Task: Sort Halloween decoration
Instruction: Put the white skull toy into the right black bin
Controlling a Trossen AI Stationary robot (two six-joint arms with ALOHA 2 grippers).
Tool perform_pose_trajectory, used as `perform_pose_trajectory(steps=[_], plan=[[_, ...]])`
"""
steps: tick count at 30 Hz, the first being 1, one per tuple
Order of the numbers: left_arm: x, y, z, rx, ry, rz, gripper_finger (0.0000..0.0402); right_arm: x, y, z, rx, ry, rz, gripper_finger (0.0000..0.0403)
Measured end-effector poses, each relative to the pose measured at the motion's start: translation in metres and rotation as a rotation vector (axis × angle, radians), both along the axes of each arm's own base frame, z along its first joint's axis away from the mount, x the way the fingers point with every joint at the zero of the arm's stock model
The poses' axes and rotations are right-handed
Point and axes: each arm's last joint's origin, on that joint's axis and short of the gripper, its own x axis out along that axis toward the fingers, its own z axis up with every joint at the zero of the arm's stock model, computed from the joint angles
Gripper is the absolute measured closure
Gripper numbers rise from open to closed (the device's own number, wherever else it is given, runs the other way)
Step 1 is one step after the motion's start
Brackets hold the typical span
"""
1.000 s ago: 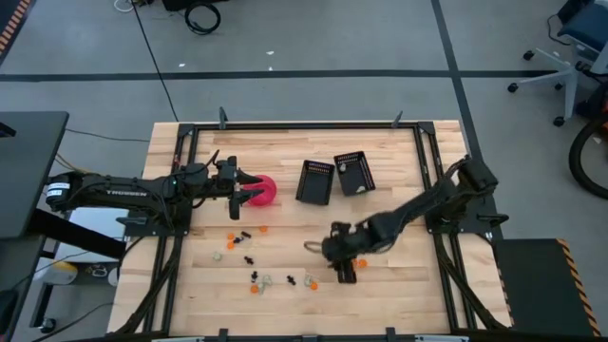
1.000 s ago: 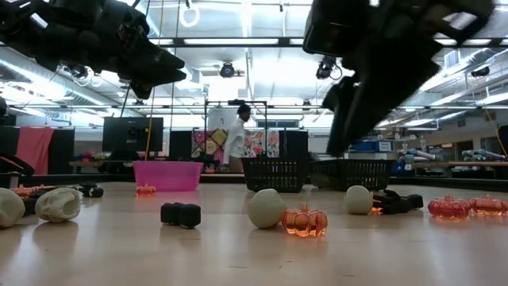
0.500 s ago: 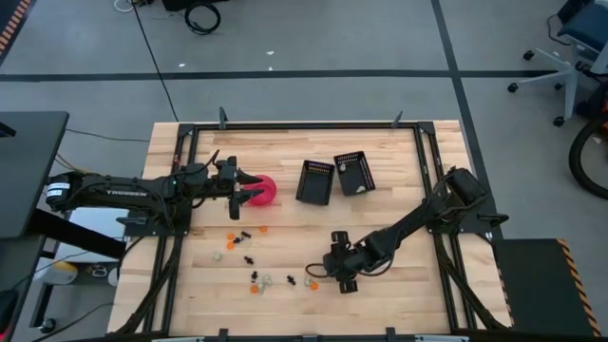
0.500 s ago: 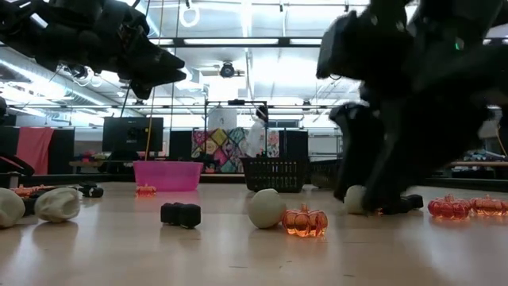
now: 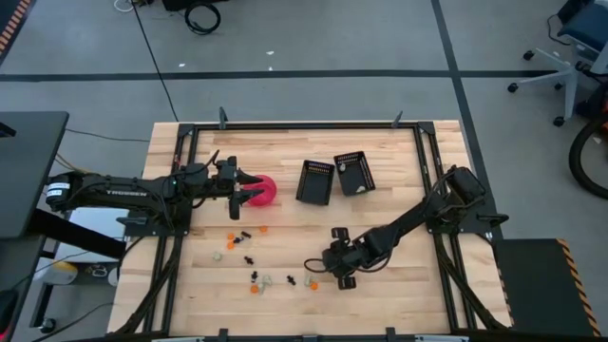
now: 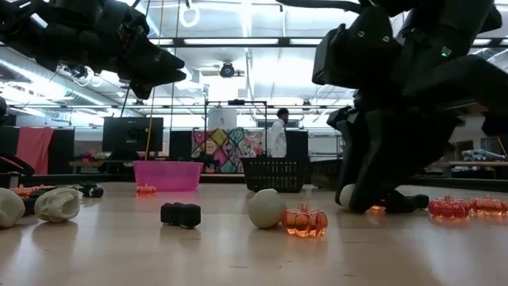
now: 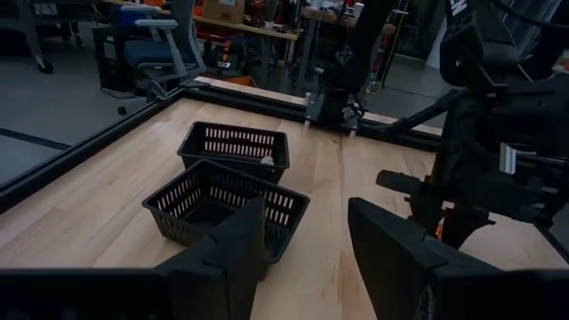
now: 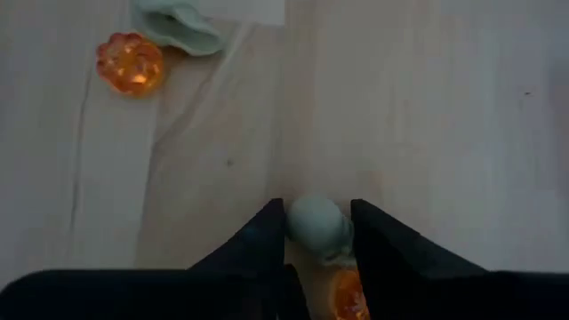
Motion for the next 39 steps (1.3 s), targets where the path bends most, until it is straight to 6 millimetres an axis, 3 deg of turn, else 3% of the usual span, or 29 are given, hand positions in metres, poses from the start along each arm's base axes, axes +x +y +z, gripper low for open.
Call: perform_pose_trajectory(steps=[6,14,22,32,39], plan=[[0.000,0.000,0.000,0.000,0.001,0.000,0.0228,-0.002,-0.011,0.008,-0.048,0.014,-0.035,0.0281],[0.000,0.000,0.000,-0.001,0.001,0.000,0.0228,-0.023,-0.037,0.051,-0.289,-0.011,-0.147,0.0280],[0.000,0.000,0.000,0.004,0.001,0.000,0.0228,-0.044,-0.086,0.081,-0.549,0.041,-0.370,0.0280],[0.000,0.000,0.000,0.006,0.002,-0.001,0.0228,-0.041,-0.173,0.068,-0.380,0.180,-0.540,0.0280],[0.000,0.000,0.000,0.006,0.002,-0.001,0.0228,-0.042,-0.213,0.064,-0.222,0.186,-0.573,0.0279]])
